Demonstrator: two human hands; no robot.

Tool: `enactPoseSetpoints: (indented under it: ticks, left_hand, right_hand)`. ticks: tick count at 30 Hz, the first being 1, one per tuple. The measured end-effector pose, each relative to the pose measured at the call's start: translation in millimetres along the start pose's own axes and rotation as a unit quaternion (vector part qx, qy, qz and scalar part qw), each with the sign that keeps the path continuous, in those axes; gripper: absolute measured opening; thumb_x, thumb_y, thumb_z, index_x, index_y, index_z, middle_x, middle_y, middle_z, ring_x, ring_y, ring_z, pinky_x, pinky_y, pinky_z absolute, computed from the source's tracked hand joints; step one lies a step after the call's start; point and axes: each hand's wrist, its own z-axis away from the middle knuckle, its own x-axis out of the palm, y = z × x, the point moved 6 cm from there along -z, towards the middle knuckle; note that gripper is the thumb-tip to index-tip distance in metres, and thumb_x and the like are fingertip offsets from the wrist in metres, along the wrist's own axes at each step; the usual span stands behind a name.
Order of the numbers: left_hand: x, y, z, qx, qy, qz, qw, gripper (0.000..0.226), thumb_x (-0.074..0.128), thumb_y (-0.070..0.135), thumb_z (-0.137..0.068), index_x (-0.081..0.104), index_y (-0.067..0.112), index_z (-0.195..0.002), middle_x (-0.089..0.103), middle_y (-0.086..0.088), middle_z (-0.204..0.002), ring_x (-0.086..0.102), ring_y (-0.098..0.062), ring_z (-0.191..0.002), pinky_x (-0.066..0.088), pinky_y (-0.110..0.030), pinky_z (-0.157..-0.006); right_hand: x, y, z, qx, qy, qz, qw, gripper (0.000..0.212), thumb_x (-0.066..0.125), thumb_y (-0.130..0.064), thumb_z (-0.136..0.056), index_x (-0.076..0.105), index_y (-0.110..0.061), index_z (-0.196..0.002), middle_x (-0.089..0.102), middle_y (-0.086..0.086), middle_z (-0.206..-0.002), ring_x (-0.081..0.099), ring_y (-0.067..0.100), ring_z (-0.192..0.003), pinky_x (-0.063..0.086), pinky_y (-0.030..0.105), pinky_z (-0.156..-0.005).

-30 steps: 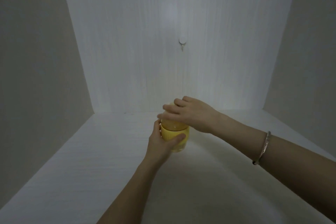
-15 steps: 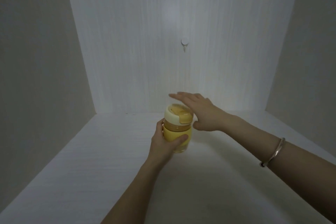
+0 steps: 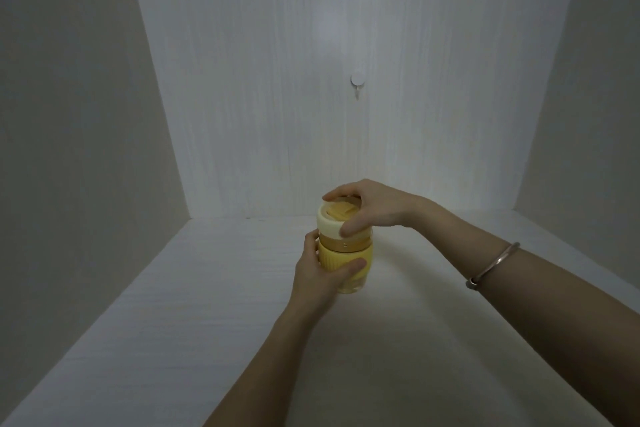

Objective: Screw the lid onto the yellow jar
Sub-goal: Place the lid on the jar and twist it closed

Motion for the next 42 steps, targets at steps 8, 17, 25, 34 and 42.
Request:
enactPoseSetpoints:
  ticks: [8, 17, 25, 34, 42]
  left_hand:
    - [-0.2, 0.3, 0.5, 0.004, 0.0, -0.003, 1.0, 0.086, 0.085, 0.054, -0.051, 0.043, 0.04, -0.125, 0.06, 0.016, -0.113, 0.063, -0.008, -0.098, 0.056, -0.021, -0.063]
    - [-0.4, -2.9, -1.7, 0.001, 0.001, 0.0, 1.0, 0.089, 0.086, 0.053, -0.05, 0.043, 0.038, -0.127, 0.06, 0.016, -0.114, 0.062, -0.008, -0.099, 0.057, -0.024, -0.067]
    - [-1.7, -1.3, -0.8, 0.008, 0.004, -0.01, 1.0, 0.083, 0.086, 0.049, -0.054, 0.044, 0.038, -0.125, 0.06, 0.017, -0.11, 0.062, -0.004, -0.094, 0.054, -0.015, -0.059]
    - [-1.6, -1.2, -1.5, 0.008, 0.004, -0.003, 1.0, 0.078, 0.086, 0.053, -0.05, 0.044, 0.047, -0.115, 0.061, 0.018, -0.109, 0.062, -0.001, -0.093, 0.055, -0.018, -0.062]
    - [-1.7, -2.7, -2.3, 0.012, 0.007, -0.021, 1.0, 0.083, 0.086, 0.054, -0.051, 0.044, 0.041, -0.122, 0.059, 0.017, -0.112, 0.062, -0.008, -0.097, 0.056, -0.018, -0.06]
  right_hand:
    - [-6.8, -3.1, -3.8, 0.004, 0.008, 0.058, 0.998, 0.067, 0.079, -0.034, -0.06, 0.054, -0.032, -0.122, 0.052, -0.005, -0.121, 0.052, 0.015, -0.103, 0.045, 0.021, -0.067]
    - [-6.9, 0.2, -2.1, 0.005, -0.004, 0.037, 0.999, 0.065, 0.077, -0.031, -0.064, 0.053, -0.03, -0.124, 0.051, -0.005, -0.124, 0.052, 0.018, -0.106, 0.047, 0.025, -0.074]
    - [-9.7, -4.5, -10.5, 0.039, 0.015, 0.117, 0.992, 0.07, 0.078, -0.054, -0.053, 0.056, -0.03, -0.114, 0.053, -0.003, -0.11, 0.053, 0.015, -0.092, 0.042, 0.021, -0.058]
    - [-17.2, -8.8, -11.6, 0.025, -0.013, 0.096, 0.995, 0.065, 0.079, -0.047, -0.058, 0.058, -0.03, -0.117, 0.055, -0.003, -0.117, 0.055, 0.017, -0.1, 0.044, 0.021, -0.065]
    - [-10.8, -6.6, -10.5, 0.046, 0.012, 0.117, 0.992, 0.073, 0.078, -0.055, -0.053, 0.056, -0.028, -0.117, 0.052, -0.003, -0.11, 0.053, 0.017, -0.094, 0.043, 0.023, -0.061]
